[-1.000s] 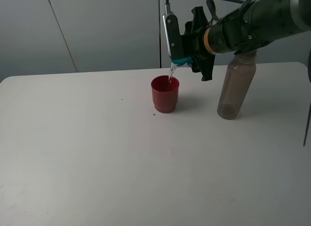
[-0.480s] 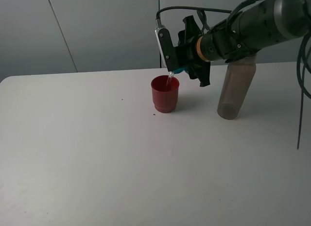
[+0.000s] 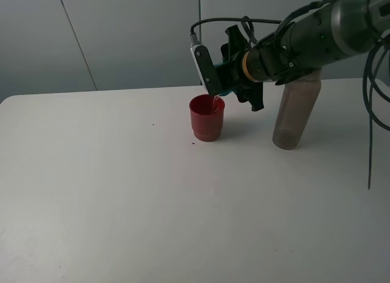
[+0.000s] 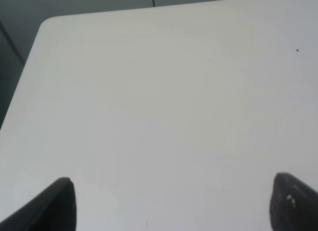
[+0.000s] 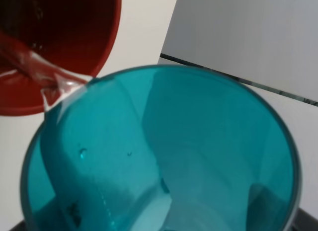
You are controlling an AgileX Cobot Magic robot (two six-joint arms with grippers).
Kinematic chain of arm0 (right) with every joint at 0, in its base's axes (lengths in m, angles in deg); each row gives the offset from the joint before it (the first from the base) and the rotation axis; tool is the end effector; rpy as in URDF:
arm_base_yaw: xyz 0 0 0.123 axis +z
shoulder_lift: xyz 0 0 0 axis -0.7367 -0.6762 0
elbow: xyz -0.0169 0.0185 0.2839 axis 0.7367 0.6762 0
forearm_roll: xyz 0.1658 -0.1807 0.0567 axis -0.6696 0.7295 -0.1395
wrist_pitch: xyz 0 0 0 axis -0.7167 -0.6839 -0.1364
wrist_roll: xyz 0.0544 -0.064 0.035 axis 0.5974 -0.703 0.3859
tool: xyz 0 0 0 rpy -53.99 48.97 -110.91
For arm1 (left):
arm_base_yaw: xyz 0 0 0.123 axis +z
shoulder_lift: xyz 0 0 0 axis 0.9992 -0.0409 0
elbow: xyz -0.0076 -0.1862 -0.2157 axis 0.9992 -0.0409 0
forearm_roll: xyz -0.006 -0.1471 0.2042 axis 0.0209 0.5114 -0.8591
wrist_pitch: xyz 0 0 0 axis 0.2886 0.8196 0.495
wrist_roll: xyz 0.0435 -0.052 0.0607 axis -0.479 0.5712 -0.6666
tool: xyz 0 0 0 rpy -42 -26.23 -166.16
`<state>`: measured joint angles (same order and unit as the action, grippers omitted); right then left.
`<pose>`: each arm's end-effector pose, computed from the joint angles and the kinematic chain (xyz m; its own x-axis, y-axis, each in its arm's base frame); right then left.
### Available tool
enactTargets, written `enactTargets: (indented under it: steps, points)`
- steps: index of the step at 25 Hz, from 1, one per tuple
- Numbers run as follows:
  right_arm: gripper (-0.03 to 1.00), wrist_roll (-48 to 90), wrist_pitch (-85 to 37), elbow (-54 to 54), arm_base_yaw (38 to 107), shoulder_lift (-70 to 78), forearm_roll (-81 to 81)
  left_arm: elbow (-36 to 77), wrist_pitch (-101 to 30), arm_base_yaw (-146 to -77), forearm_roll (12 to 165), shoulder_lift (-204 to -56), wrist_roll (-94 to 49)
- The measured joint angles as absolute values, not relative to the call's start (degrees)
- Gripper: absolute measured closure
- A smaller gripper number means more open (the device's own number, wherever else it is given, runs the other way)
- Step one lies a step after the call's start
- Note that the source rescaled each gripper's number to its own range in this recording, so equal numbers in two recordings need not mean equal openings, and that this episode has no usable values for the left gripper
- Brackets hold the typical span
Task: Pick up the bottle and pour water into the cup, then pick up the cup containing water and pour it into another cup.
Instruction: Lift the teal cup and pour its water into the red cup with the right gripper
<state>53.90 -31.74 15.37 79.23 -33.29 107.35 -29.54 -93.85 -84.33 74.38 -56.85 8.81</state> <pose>0.3609 0.1928 0.1740 0.3081 -0.9360 0.1702 -0.5230 -0.3161 -0.7915 -0.0079 0.0007 0.2778 -0.4750 0.0355 -0.8793 -0.0398 0.9973 0.0618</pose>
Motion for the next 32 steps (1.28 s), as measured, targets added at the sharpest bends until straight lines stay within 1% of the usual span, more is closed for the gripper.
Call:
enactTargets:
  steps: [15, 32]
  points:
    - [0.82, 53.5, -37.7, 14.8, 82.0, -34.1, 107.5, -29.5, -93.8, -84.3, 74.4, -56.8, 8.9]
    - [0.82, 51.8, -38.0, 14.8, 82.0, -34.3, 107.5, -29.5, -93.8, -84.3, 74.4, -56.8, 8.9]
